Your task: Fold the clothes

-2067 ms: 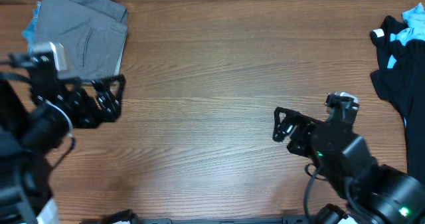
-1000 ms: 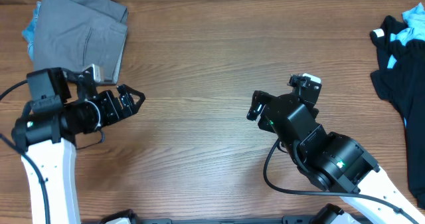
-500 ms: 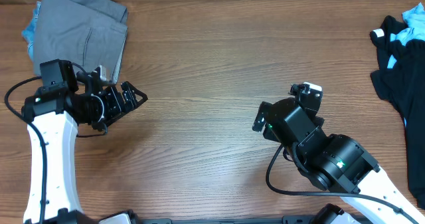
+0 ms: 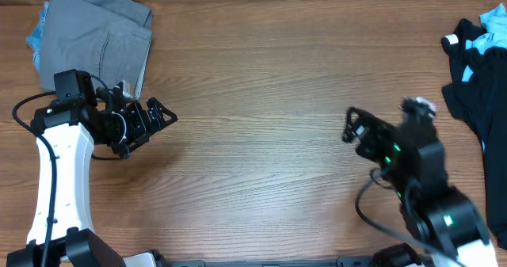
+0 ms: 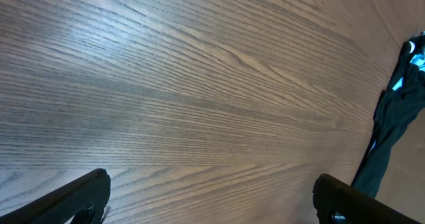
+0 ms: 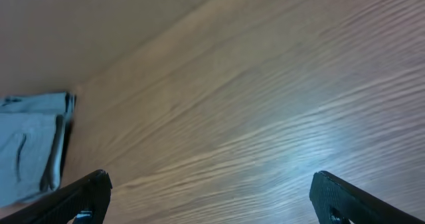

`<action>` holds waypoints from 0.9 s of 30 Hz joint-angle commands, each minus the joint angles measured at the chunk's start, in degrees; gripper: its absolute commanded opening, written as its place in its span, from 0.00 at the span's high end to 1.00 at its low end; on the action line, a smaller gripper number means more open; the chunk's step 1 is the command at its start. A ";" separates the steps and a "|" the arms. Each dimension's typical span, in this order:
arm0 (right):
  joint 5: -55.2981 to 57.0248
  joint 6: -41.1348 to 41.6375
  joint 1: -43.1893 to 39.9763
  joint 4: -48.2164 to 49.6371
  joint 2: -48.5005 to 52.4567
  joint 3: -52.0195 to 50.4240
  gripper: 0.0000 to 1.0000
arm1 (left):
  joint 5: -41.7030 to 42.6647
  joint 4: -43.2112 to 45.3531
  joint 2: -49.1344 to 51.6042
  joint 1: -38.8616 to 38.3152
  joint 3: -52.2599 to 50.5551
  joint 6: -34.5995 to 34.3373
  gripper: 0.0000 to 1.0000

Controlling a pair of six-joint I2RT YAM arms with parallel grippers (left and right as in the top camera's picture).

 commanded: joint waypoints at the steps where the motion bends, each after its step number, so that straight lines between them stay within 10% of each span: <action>1: -4.72 -4.92 -4.04 1.51 -8.26 -6.88 0.00 | 0.92 0.11 0.55 0.00 -0.35 -0.33 0.00; 27: -15.82 -13.44 -18.29 23.47 -42.93 -39.71 0.00 | 0.92 0.11 0.55 0.00 -0.35 -0.33 0.00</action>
